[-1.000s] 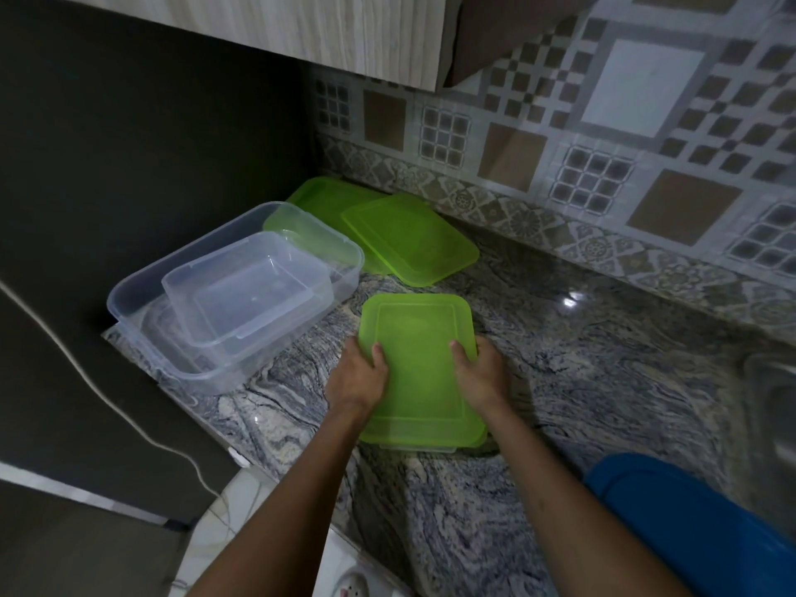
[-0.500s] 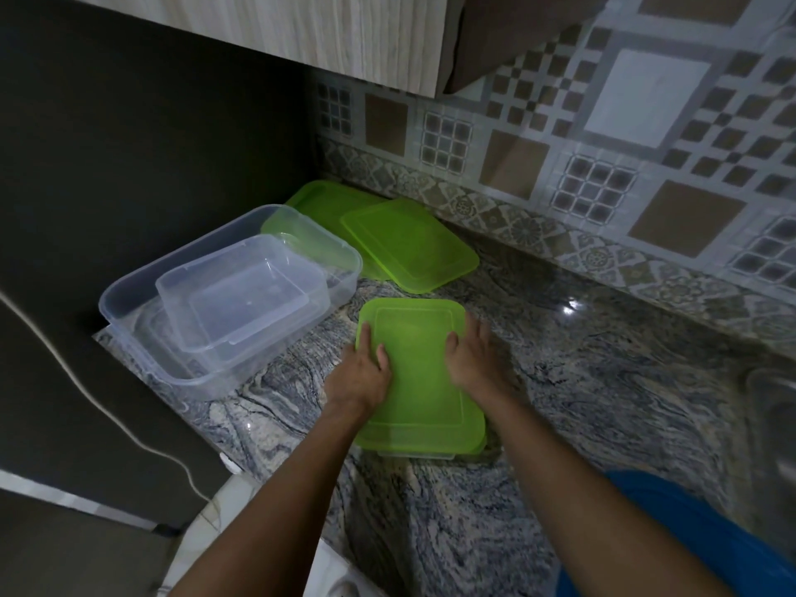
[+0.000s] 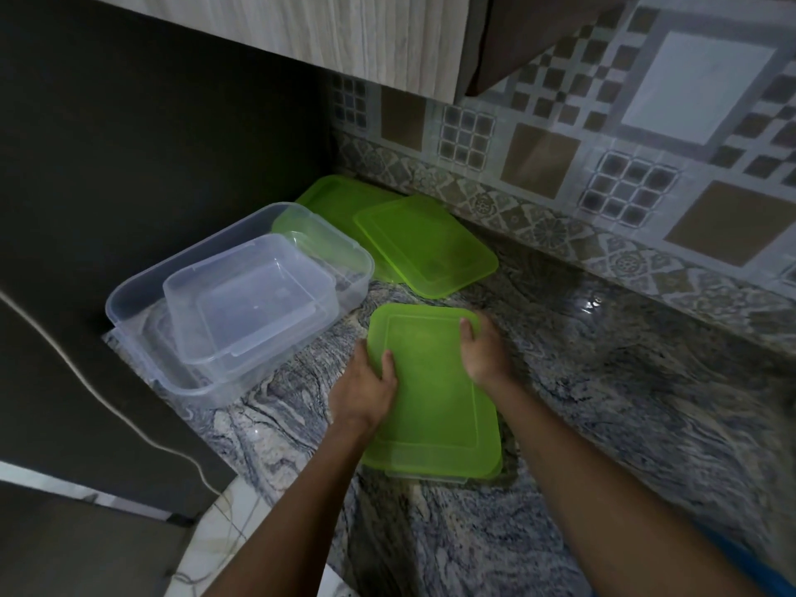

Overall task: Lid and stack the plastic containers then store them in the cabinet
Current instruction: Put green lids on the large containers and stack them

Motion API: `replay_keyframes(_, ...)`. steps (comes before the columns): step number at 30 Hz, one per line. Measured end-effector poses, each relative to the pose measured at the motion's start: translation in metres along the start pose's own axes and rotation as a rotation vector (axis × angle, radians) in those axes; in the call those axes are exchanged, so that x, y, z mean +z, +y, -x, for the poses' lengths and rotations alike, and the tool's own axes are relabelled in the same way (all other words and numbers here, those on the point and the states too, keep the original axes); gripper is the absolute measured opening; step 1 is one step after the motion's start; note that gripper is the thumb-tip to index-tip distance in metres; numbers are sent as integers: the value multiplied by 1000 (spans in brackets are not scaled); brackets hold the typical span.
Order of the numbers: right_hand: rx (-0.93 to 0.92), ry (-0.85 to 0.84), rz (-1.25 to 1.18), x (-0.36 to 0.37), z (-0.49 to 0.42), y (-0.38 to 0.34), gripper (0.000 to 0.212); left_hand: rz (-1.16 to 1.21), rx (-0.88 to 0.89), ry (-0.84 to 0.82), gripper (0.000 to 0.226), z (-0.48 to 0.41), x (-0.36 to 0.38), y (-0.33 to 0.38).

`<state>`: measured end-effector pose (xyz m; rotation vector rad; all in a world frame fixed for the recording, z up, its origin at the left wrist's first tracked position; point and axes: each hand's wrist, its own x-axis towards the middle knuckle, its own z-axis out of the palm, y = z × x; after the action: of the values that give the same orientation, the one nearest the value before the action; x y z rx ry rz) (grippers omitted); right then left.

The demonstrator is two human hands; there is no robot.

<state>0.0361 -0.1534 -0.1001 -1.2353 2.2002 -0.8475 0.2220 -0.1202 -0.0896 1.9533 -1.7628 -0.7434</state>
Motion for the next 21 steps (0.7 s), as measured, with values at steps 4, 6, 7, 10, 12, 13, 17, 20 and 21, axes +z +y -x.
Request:
replay_keyframes(4, 17, -3, 2, -2, 3, -4, 51, 17, 4, 1, 62, 3, -3, 2)
replay_keyframes(6, 22, 40, 25, -1, 6, -4, 53, 26, 35, 11, 65, 4, -3, 2)
replay_keyframes(7, 29, 80, 41, -1, 9, -5, 53, 12, 47, 13, 64, 4, -3, 1)
replay_keyframes(10, 74, 163, 99, -6, 16, -6, 50, -52, 64, 15, 61, 4, -2, 2)
replay_keyframes(12, 98, 173, 70, -9, 19, -7, 51, -57, 63, 33, 61, 4, -2, 1)
replay_keyframes(13, 122, 166, 54, -9, 19, -6, 54, -54, 55, 46, 61, 4, -2, 1)
replay_keyframes(17, 211, 68, 147, -7, 40, 7, 66, -26, 31, 105, 61, 7, -3, -1)
replay_keyframes(20, 183, 39, 188, -9, 56, 13, 75, -21, 32, 107, 56, 10, -7, 2)
replay_keyframes(21, 197, 42, 180, -12, 60, 10, 75, -25, 32, 101, 54, 11, -8, 4)
